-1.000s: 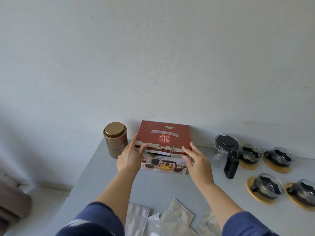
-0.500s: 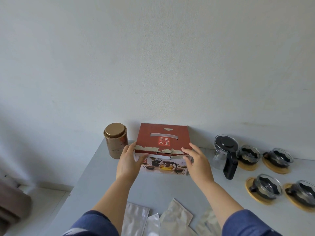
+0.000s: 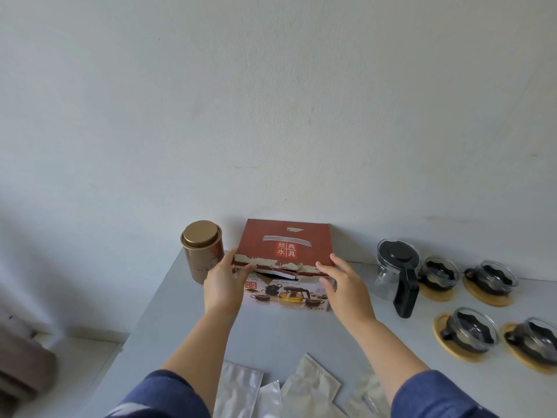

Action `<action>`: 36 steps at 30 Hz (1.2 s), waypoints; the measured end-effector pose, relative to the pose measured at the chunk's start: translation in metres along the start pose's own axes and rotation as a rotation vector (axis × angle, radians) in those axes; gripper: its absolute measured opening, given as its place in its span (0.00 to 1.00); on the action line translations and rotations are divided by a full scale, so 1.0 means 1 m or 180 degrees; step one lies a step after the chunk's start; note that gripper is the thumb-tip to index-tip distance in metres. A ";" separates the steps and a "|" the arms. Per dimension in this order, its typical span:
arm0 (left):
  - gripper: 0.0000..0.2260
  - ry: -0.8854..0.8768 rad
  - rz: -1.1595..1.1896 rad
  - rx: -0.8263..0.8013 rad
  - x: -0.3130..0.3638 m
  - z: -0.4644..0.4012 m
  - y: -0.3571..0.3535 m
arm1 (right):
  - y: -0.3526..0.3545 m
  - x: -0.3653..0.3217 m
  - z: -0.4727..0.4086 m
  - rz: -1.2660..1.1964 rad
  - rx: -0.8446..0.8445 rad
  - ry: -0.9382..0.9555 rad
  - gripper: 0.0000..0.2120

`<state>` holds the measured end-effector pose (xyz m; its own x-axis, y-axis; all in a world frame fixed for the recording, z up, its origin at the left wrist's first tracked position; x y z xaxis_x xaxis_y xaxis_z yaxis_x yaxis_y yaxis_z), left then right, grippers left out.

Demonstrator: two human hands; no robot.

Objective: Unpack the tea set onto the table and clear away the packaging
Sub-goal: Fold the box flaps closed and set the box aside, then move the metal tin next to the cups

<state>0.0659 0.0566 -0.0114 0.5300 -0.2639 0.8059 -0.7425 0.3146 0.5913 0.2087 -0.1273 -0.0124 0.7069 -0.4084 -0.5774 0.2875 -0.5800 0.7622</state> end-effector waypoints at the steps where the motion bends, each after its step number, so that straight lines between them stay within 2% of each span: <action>1: 0.23 0.0011 -0.0129 -0.0087 -0.001 0.000 -0.001 | -0.001 0.000 0.000 0.0020 0.0019 0.0012 0.17; 4: 0.25 0.0173 -0.0570 -0.0382 -0.005 0.006 -0.008 | -0.003 0.000 0.001 0.0163 0.0069 0.0019 0.16; 7: 0.22 0.0436 -0.0642 -0.0322 -0.006 0.008 -0.011 | -0.003 -0.003 0.003 0.0465 -0.0017 0.0006 0.15; 12: 0.23 0.0389 -0.0897 -0.0627 -0.004 0.008 -0.002 | -0.001 -0.030 -0.014 0.1704 -0.0436 -0.0157 0.17; 14: 0.25 0.0481 -0.0996 -0.0736 -0.020 0.014 0.005 | -0.007 -0.055 -0.025 0.1845 -0.0506 -0.0126 0.20; 16: 0.28 0.0742 -0.1352 -0.0893 -0.048 0.023 0.011 | -0.020 -0.083 -0.032 0.1394 -0.0446 0.0182 0.19; 18: 0.30 0.0868 -0.1890 -0.1175 -0.081 0.034 0.016 | -0.042 -0.113 -0.036 0.0622 -0.0464 0.0639 0.18; 21: 0.33 0.0737 -0.2294 -0.1450 -0.110 0.044 0.022 | -0.080 -0.153 -0.049 -0.0102 -0.0677 0.0988 0.20; 23: 0.34 0.0698 -0.2346 -0.1518 -0.114 0.044 0.021 | -0.105 -0.171 -0.064 -0.0509 -0.0760 0.0626 0.25; 26: 0.35 0.0809 -0.2275 -0.1598 -0.114 0.037 0.019 | -0.139 -0.179 -0.089 -0.1394 -0.0858 -0.0510 0.41; 29: 0.36 0.0828 -0.2272 -0.1645 -0.115 0.033 0.017 | -0.169 -0.174 -0.108 -0.1835 -0.0644 -0.1150 0.52; 31: 0.37 0.0837 -0.2275 -0.1651 -0.115 0.032 0.017 | -0.186 -0.168 -0.115 -0.1804 -0.0418 -0.1217 0.53; 34: 0.37 0.0857 -0.2263 -0.1673 -0.115 0.031 0.018 | -0.194 -0.163 -0.119 -0.1610 -0.0210 -0.1036 0.45; 36: 0.37 0.0872 -0.2291 -0.1699 -0.115 0.031 0.018 | -0.190 -0.165 -0.117 -0.1631 -0.0168 -0.0937 0.43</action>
<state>-0.0211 0.0648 -0.0946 0.9174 -0.3552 0.1796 0.0518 0.5539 0.8310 0.1133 0.1327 -0.0278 0.2627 -0.2681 -0.9269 0.5819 -0.7222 0.3739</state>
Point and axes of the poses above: each hand's wrist, its own z-axis away from the middle knuckle, its own y-axis out of the back of the hand, x = y × z, the point moved 2 cm from there along -z, towards the middle knuckle, and after that the axes turned 9 degrees about y, right-handed, at the moved point
